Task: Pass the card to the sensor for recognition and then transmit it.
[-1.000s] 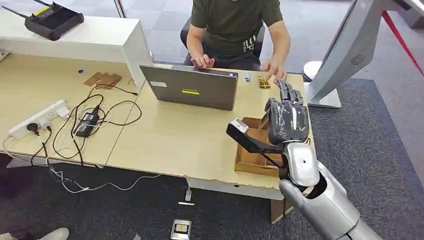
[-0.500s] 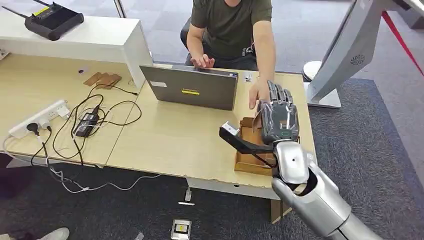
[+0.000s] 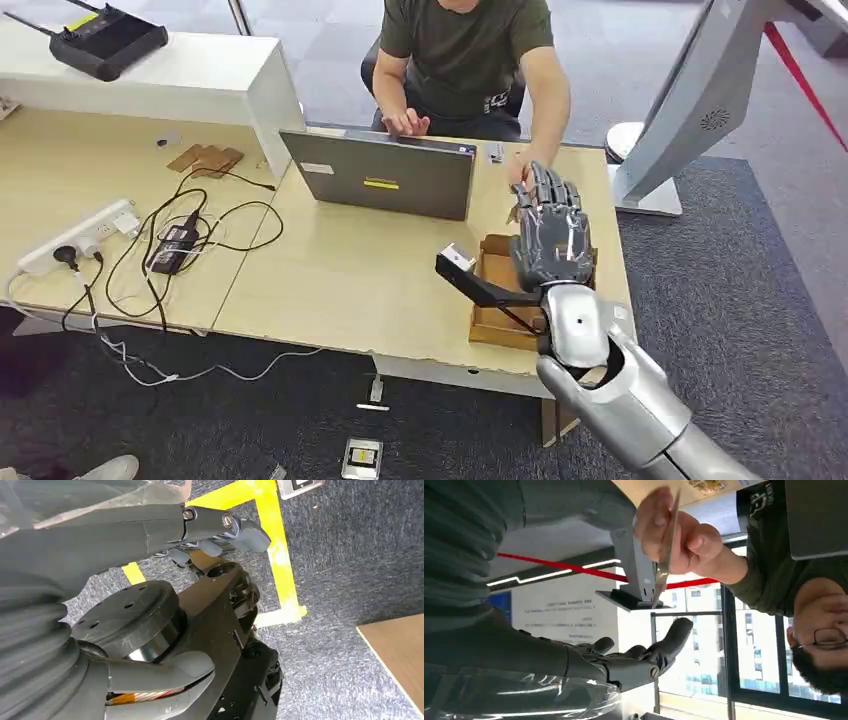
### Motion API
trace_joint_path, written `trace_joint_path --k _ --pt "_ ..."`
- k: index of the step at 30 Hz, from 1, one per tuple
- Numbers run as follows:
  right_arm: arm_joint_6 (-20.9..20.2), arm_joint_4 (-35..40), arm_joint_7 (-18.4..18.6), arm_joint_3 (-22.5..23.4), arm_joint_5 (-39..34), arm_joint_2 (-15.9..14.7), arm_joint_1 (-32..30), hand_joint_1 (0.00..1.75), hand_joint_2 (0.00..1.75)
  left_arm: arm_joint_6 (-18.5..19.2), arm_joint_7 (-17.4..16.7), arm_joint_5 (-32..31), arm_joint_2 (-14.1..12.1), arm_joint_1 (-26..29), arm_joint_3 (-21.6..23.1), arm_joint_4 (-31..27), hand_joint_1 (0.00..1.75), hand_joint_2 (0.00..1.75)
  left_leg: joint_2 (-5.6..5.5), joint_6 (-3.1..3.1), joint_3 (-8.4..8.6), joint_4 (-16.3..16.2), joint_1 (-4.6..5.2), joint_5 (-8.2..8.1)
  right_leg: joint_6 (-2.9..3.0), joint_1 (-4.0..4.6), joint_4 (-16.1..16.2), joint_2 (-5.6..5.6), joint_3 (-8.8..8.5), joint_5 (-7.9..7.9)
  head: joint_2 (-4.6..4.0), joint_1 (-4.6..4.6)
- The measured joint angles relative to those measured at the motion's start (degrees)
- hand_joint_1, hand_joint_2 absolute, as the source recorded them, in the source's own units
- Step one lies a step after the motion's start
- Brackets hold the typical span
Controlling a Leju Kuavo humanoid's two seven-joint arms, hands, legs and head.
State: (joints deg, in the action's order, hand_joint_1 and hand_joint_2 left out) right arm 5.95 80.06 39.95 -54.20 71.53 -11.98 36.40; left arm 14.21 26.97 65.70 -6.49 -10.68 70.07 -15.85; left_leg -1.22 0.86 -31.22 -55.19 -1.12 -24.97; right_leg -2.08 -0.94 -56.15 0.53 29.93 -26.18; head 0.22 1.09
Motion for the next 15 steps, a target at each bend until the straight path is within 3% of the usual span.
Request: trace_joint_path --k 2,5,6,7,10,11,13,15 --pt "9.3 -0.2 -0.6 1.3 -3.6 -0.4 -1.2 0.00 1.75 0.0 0.3 0.2 0.0 0.3 0.0 0.0 0.00 1.75 -0.01 0.00 0.01 0.0 0.00 0.00 0.00 0.00 0.0 0.00 0.01 0.00 0.00 0.00" --pt "27.1 0.1 -2.2 4.4 -9.8 -1.7 -4.4 0.00 1.75 -0.3 0.7 0.6 0.0 1.0 -0.1 0.0 0.00 1.75 -0.02 -0.03 0.02 0.0 0.00 -0.03 -0.01 -0.01 0.0 -0.01 0.00 -0.01 0.00 0.00" --pt "31.2 0.7 -4.8 6.4 -12.5 -2.2 -6.1 0.00 1.75 -0.4 0.9 0.8 0.0 1.3 -0.1 0.0 0.00 1.75 -0.03 -0.04 0.02 0.0 0.00 -0.05 -0.04 -0.01 0.1 -0.01 -0.06 -0.03 0.00 0.00" --pt "32.2 1.8 -9.6 9.0 -15.4 -2.2 -8.6 0.00 1.75 -0.4 1.1 1.0 0.0 1.7 -0.1 0.0 0.00 1.75 -0.04 -0.04 0.04 0.0 0.00 -0.08 -0.04 0.00 0.1 -0.01 -0.08 -0.03 0.00 -0.04" --pt "32.5 4.9 -32.9 21.7 -31.1 0.7 -17.5 0.00 1.75 -1.0 1.4 1.7 -0.2 2.7 -0.2 0.1 0.00 1.75 -0.09 -0.03 0.02 0.0 0.01 -0.14 -0.04 -0.01 0.1 0.01 -0.03 -0.05 0.00 0.09" --pt "32.5 5.2 -38.8 25.7 -38.1 1.6 -19.7 0.00 1.75 -1.0 1.4 2.1 -0.3 2.9 -0.3 0.1 0.00 1.75 -0.12 -0.04 0.03 0.0 0.00 -0.14 -0.07 -0.01 0.1 -0.05 -0.05 -0.11 0.00 0.07" --pt "32.5 4.9 -45.4 33.7 -52.4 1.7 -24.0 0.00 1.75 -1.0 1.5 2.8 -0.6 3.6 -0.7 0.2 0.00 1.75 -0.41 -0.07 0.11 0.0 -0.04 -0.20 -0.12 0.01 0.2 -0.35 -0.20 -0.29 0.00 0.00" --pt "32.5 2.4 -47.8 41.1 -65.4 1.2 -28.3 0.00 1.75 -1.9 2.3 3.1 -1.1 4.5 -1.0 0.3 0.00 1.75 -0.41 -0.07 0.14 0.0 -0.02 -0.25 -0.10 0.00 0.2 -0.37 -0.27 -0.30 0.00 0.02"
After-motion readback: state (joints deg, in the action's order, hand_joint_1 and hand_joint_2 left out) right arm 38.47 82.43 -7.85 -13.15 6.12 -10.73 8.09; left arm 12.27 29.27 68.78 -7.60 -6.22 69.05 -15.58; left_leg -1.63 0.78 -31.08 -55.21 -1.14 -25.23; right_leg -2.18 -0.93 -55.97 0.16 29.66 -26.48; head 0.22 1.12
